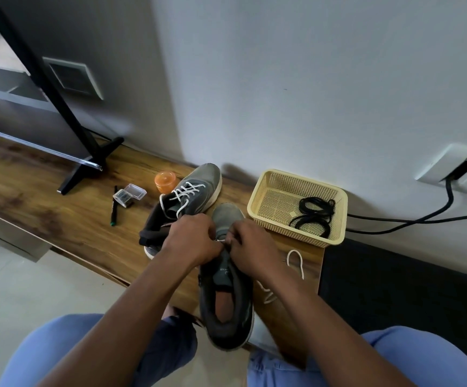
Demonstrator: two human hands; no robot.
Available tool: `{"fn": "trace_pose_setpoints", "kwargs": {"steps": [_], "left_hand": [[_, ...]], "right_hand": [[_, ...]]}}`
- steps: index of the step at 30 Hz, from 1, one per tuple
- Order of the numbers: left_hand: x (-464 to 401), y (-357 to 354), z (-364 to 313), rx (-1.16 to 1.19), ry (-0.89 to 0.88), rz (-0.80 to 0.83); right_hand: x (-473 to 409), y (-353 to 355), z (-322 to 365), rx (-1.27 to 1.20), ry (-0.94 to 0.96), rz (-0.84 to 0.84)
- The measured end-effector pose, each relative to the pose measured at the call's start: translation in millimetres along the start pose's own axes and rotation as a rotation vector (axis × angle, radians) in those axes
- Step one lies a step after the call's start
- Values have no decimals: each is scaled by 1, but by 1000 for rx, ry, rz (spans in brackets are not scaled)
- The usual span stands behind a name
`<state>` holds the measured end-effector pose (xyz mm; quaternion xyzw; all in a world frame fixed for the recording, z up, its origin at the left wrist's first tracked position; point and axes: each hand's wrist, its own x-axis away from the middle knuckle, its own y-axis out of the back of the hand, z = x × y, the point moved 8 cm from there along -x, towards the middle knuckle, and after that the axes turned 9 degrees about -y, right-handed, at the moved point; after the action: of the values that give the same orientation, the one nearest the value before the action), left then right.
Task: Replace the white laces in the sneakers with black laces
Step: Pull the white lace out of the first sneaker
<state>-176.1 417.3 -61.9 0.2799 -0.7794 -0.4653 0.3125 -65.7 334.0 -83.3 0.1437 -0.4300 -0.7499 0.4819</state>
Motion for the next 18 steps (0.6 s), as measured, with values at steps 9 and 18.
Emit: {"fn": "trace_pose_setpoints", "kwargs": {"steps": [9,18], "left_hand": [[-4,-1,2,-69,15,10],[0,12,-16,-118,-23,-87]], "right_hand": [[0,38,-16,-419,-86,173],[26,52,-55,433,-106,246]]}}
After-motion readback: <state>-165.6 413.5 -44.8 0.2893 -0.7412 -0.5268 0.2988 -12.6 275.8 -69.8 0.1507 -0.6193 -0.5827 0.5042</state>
